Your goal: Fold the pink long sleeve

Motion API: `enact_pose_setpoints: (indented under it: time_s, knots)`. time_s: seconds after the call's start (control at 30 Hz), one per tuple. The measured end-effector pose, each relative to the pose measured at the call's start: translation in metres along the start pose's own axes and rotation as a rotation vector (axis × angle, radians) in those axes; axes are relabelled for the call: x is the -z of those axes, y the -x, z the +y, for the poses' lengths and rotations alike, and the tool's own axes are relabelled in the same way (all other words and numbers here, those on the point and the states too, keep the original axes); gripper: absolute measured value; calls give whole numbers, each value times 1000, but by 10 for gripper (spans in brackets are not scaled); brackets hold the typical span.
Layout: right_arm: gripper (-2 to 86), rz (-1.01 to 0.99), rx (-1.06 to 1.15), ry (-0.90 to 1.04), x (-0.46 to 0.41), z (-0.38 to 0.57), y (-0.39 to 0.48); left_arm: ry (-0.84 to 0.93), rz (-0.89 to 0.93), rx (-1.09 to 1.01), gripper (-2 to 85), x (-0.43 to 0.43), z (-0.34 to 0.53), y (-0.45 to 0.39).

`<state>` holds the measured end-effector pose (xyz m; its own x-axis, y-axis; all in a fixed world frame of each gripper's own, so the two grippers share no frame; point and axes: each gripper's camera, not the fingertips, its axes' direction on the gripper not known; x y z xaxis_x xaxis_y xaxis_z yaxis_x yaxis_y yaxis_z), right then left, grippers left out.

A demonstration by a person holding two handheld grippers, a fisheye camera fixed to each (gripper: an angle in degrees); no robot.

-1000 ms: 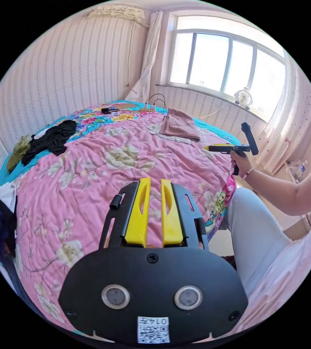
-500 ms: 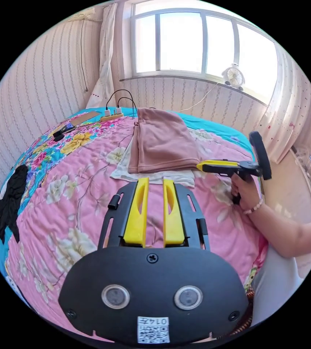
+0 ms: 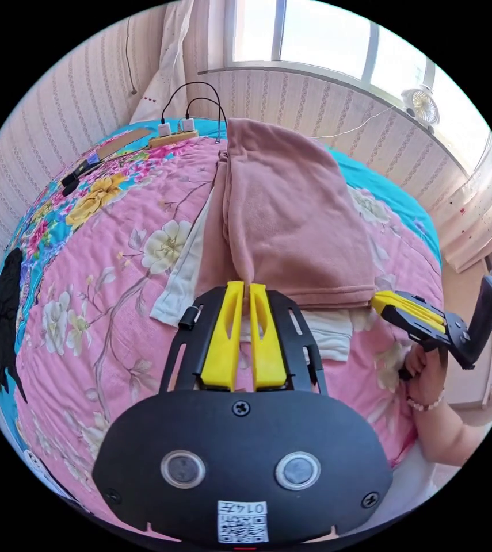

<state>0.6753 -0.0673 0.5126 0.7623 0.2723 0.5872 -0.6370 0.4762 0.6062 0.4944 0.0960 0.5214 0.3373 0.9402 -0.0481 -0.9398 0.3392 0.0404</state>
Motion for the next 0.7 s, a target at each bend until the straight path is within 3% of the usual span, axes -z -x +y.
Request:
enact_pose_setpoints:
  time_s: [0.23, 0.43, 0.57, 0.7]
  knots:
    - [-2, -31, 116, -135, 80, 11, 26, -224, 148, -148, -3, 133, 26, -18]
    - [-2, -176, 220, 2, 156, 86, 87, -381, 361, -276, -6, 243, 116, -72]
    - [1, -238, 185, 304, 190, 157, 108, -254, 490, -466, -5, 236, 188, -180]
    - [14, -196, -104, 377, 228, 193, 59, -113, 434, -521, -2, 173, 250, -254]
